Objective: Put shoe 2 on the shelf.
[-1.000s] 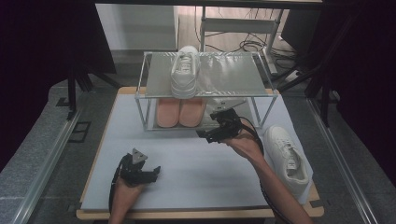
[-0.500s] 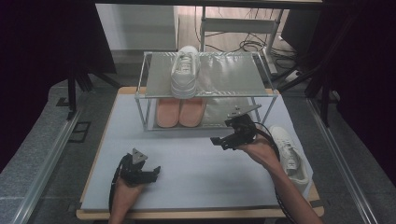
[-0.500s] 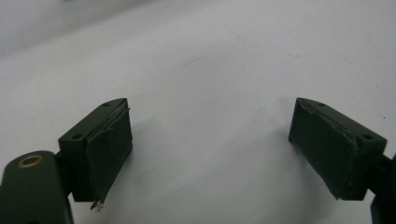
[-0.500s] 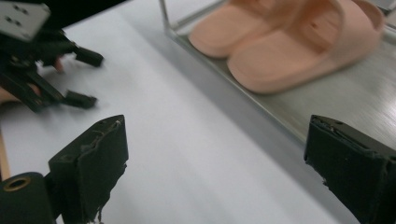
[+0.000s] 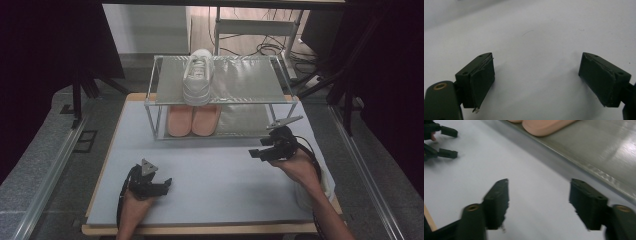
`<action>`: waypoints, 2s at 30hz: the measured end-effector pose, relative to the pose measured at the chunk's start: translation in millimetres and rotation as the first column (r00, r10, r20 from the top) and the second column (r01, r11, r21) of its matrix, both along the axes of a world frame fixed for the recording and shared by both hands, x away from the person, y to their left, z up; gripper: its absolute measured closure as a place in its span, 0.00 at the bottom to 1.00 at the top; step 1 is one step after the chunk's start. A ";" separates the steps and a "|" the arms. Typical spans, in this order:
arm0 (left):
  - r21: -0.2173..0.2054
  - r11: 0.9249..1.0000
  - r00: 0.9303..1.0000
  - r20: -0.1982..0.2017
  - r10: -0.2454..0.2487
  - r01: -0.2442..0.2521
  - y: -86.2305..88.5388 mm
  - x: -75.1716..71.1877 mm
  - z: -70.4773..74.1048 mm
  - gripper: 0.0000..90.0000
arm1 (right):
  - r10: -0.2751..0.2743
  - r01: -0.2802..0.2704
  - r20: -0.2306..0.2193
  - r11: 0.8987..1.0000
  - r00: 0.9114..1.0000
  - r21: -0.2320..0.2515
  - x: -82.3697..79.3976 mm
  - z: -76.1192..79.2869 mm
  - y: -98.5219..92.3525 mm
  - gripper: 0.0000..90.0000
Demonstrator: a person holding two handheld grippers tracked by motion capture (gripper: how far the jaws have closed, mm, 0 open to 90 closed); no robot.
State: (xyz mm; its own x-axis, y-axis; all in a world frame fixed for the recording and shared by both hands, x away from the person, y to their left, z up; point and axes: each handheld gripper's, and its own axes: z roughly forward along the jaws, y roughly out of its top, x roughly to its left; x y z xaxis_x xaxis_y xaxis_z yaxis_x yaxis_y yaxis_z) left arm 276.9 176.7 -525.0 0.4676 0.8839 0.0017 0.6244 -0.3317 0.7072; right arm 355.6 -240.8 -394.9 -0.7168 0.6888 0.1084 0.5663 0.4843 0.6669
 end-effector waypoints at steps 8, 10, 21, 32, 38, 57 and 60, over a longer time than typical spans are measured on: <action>-0.002 1.000 1.000 -0.001 0.002 -0.002 -0.2 -0.1 -0.1 0.15 | -0.065 0.066 0.025 0.997 0.998 -0.048 -8.2 0.2 -30.7 0.69; -0.002 1.000 1.000 -0.001 0.002 -0.002 -0.2 -0.1 -0.1 0.15 | -0.089 0.091 0.029 0.995 0.996 -0.043 -9.7 1.6 -39.4 0.72; -0.005 1.000 1.000 -0.003 0.002 -0.002 -0.1 0.1 -0.1 0.15 | -0.236 0.239 0.062 0.970 0.970 -0.036 -22.7 12.4 -90.9 0.78; 0.002 1.000 1.000 -0.007 -0.002 0.002 0.5 0.2 0.3 0.15 | -0.326 0.327 0.031 0.943 0.945 -0.058 -41.5 8.4 -126.0 0.81; 0.006 1.000 1.000 -0.009 -0.006 0.006 1.0 0.2 0.5 0.15 | -0.368 0.369 0.027 0.927 0.929 -0.072 -51.7 4.4 -141.5 0.78; 0.006 1.000 1.000 -0.009 -0.006 0.006 0.9 0.2 0.5 0.15 | -0.504 0.499 0.000 0.856 0.864 -0.133 -48.7 -29.5 -183.3 1.00; 0.005 1.000 1.000 -0.010 -0.005 0.005 0.9 0.2 0.5 0.15 | -0.516 0.508 -0.023 0.850 0.856 -0.140 -41.2 -41.7 -185.4 1.00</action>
State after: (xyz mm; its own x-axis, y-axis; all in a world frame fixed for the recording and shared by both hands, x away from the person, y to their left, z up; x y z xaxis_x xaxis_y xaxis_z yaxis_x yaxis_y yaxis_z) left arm 277.1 177.6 -524.5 0.4719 0.8816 0.0018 0.6295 -0.3384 0.6995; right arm 314.4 -426.2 -436.6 -0.2536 0.9669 0.0274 0.7922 0.1914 0.5795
